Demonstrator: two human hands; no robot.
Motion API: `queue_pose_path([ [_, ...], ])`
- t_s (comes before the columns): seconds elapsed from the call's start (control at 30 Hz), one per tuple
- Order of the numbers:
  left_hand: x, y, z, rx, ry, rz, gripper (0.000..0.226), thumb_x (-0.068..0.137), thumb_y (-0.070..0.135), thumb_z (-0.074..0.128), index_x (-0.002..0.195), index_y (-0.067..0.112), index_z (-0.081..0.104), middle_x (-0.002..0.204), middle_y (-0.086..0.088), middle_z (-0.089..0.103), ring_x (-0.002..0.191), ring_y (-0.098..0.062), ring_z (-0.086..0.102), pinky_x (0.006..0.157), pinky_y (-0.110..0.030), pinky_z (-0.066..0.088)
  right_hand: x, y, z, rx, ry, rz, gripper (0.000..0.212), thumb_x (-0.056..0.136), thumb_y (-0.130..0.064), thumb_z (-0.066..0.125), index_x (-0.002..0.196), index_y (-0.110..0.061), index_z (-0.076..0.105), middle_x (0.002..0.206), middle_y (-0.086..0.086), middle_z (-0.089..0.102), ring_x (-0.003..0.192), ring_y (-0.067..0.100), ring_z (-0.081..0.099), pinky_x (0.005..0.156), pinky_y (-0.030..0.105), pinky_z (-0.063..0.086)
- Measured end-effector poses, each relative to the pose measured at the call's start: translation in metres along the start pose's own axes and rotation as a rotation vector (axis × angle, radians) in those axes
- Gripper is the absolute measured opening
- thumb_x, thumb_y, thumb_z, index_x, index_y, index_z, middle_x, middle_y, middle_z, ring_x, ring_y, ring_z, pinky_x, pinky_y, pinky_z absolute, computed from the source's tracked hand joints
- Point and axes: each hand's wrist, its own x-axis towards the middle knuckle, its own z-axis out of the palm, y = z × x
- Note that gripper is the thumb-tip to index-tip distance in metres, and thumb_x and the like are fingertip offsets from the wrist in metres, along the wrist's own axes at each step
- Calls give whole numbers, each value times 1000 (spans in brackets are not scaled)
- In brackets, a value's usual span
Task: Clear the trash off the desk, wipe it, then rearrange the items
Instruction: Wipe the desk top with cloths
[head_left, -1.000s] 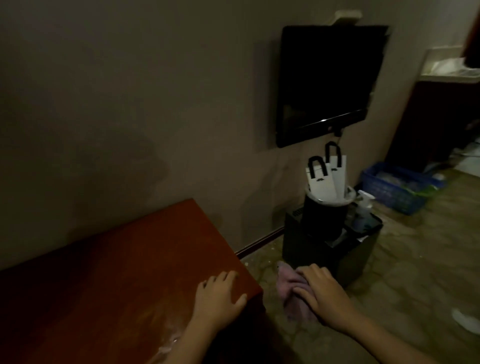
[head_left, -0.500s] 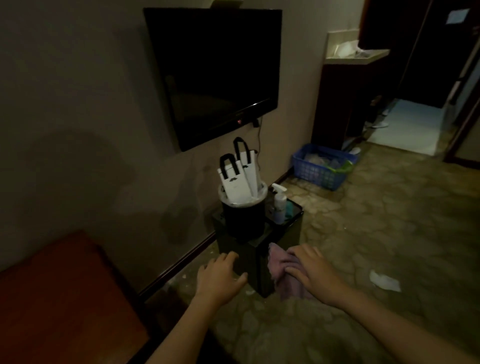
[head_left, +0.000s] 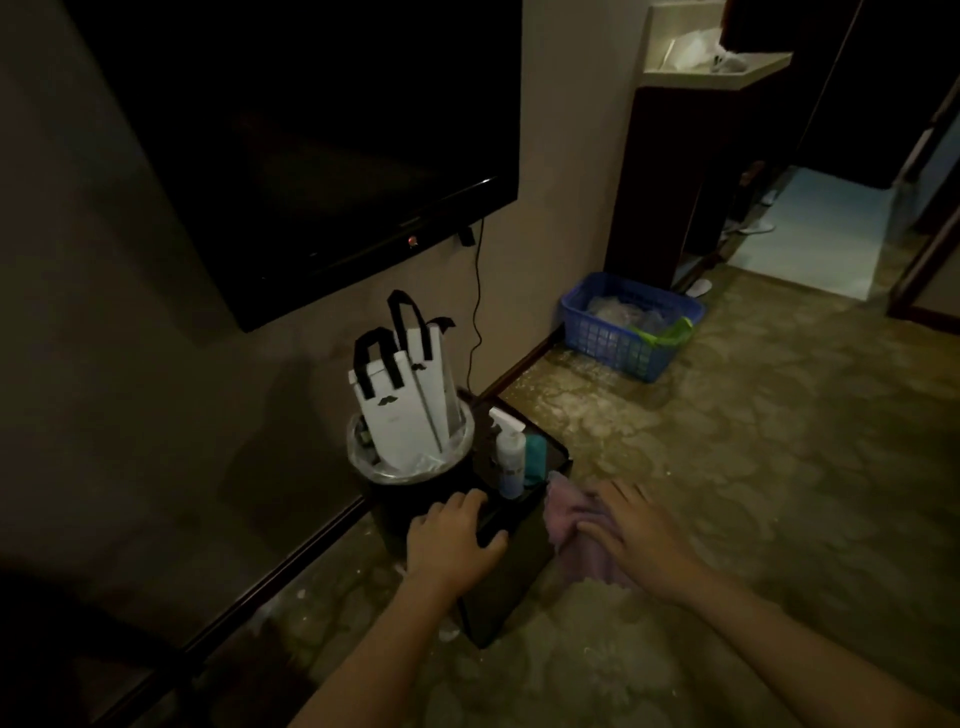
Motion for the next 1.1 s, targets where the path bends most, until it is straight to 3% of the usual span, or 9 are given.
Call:
queue_pose_path([
  [0.17, 105, 27, -4, -11, -21, 43, 52, 87, 56, 50, 131, 29, 42, 127, 3, 53, 115, -18, 53, 92, -38, 47, 73, 59, -13, -30, -9, 49, 71, 85, -70, 24, 120, -19, 58, 107, -4, 57, 98, 15, 52, 81, 20, 35],
  [0.23, 142, 39, -6, -28, -21, 47, 51, 87, 54, 51, 130, 29, 44, 125, 3, 54, 112, -18, 53, 91, -37, 47, 99, 85, -20, -6, -22, 71, 76, 85, -74, 18, 119, -19, 58, 104, -4, 57, 95, 15, 52, 80, 24, 40],
  [0.4, 226, 65, -2, 2, -5, -48, 55, 87, 55, 50, 134, 29, 42, 132, 3, 50, 120, -20, 48, 96, -37, 44, 172, 159, -24, 16, -49, 30, 63, 87, -68, 27, 106, -18, 61, 96, -1, 59, 85, 21, 56, 70, 30, 46],
  [0.47, 258, 75, 5, 7, 20, -112, 55, 87, 56, 49, 134, 29, 41, 131, 3, 50, 119, -20, 48, 94, -36, 44, 207, 193, -26, -2, -70, -31, 52, 85, -63, 30, 110, -25, 55, 99, -4, 57, 90, 19, 54, 72, 26, 42],
  [0.6, 292, 94, 20, -37, 80, -337, 56, 87, 59, 48, 134, 30, 41, 131, 5, 50, 119, -18, 48, 95, -35, 43, 277, 240, -33, -24, -235, -190, 76, 76, -66, 13, 125, -22, 50, 115, -3, 52, 105, 16, 47, 85, 22, 35],
  [0.7, 305, 110, 28, -92, 151, -485, 57, 85, 62, 48, 133, 33, 42, 132, 8, 50, 120, -16, 47, 97, -36, 43, 328, 262, -32, -50, -338, -330, 82, 75, -66, 8, 130, -21, 48, 121, -2, 51, 108, 16, 47, 89, 23, 36],
  [0.9, 322, 109, 36, -153, 278, -742, 58, 86, 60, 51, 135, 32, 42, 138, 10, 46, 125, -15, 45, 100, -36, 42, 412, 260, 8, 13, -512, -579, 61, 86, -60, 29, 125, -19, 52, 114, -1, 54, 106, 19, 50, 86, 28, 43],
  [1.03, 335, 92, 43, -119, 349, -862, 59, 87, 60, 47, 138, 31, 39, 142, 10, 42, 127, -14, 43, 101, -33, 40, 452, 243, 33, -17, -571, -723, 79, 78, -67, 12, 129, -19, 50, 118, -2, 51, 108, 18, 45, 92, 25, 36],
  [1.1, 348, 84, 42, -99, 360, -917, 61, 87, 60, 45, 140, 31, 37, 144, 10, 40, 129, -14, 42, 101, -32, 38, 474, 238, 45, -20, -618, -761, 94, 72, -80, 6, 130, -20, 50, 120, -2, 51, 111, 19, 45, 94, 27, 36],
])
